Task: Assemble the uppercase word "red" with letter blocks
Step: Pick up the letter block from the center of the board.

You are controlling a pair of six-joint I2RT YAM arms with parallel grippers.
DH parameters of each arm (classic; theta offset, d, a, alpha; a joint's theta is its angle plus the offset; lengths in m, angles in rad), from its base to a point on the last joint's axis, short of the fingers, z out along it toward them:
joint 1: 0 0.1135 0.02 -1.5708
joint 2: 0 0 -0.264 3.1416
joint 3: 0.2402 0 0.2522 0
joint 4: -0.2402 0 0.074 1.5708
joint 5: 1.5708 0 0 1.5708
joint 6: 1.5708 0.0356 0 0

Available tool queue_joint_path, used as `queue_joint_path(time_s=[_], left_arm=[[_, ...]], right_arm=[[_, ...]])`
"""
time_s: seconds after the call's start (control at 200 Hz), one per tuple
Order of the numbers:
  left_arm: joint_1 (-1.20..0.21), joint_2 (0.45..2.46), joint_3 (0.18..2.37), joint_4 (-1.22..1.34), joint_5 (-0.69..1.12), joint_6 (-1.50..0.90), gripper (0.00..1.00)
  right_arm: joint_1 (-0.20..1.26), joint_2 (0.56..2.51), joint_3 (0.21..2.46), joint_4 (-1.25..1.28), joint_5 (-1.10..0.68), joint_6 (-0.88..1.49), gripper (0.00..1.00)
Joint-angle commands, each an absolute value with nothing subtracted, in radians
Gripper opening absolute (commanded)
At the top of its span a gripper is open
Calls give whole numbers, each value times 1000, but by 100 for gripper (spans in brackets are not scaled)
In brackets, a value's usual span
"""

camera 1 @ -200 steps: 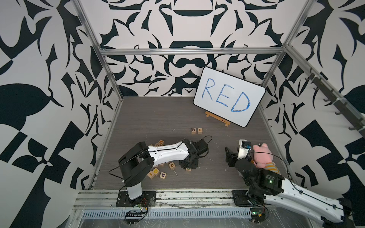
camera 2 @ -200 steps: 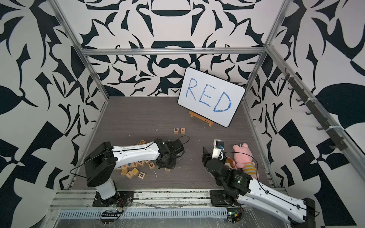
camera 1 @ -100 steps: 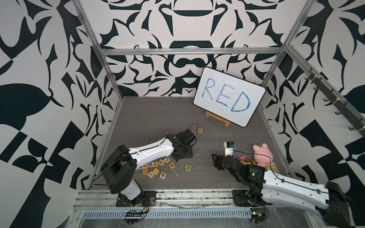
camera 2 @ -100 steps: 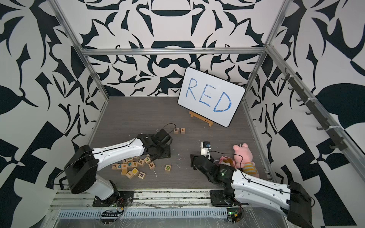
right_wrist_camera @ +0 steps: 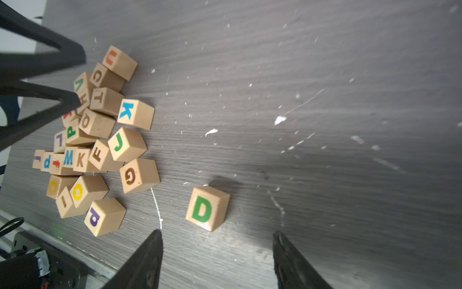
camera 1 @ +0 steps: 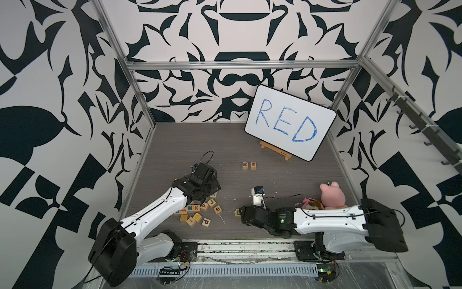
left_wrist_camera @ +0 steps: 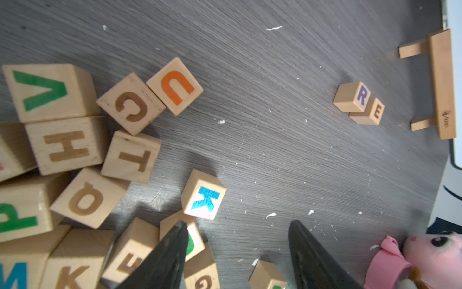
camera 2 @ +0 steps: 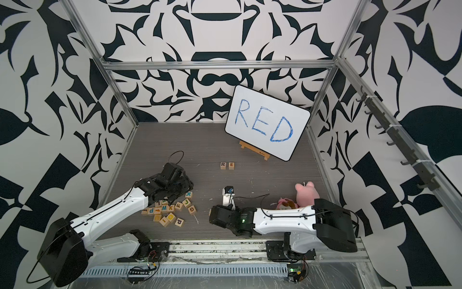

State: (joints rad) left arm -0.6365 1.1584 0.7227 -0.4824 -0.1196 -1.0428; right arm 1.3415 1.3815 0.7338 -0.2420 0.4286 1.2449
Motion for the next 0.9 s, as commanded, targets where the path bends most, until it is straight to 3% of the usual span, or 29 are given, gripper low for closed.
queue_joint_path(time_s=[0.0, 0.245, 0.895], left_arm=[[-632, 1135, 703, -468, -150, -1082, 68], [-632, 1109, 684, -478, -169, -1095, 68], [-632, 1109, 665, -473, -134, -1095, 68]], right_arm=[[1360, 1455, 812, -302, 401, 1350, 65], [1393, 1605, 950, -421, 415, 1398, 63], [1359, 1768, 1092, -528, 478, 1460, 58]])
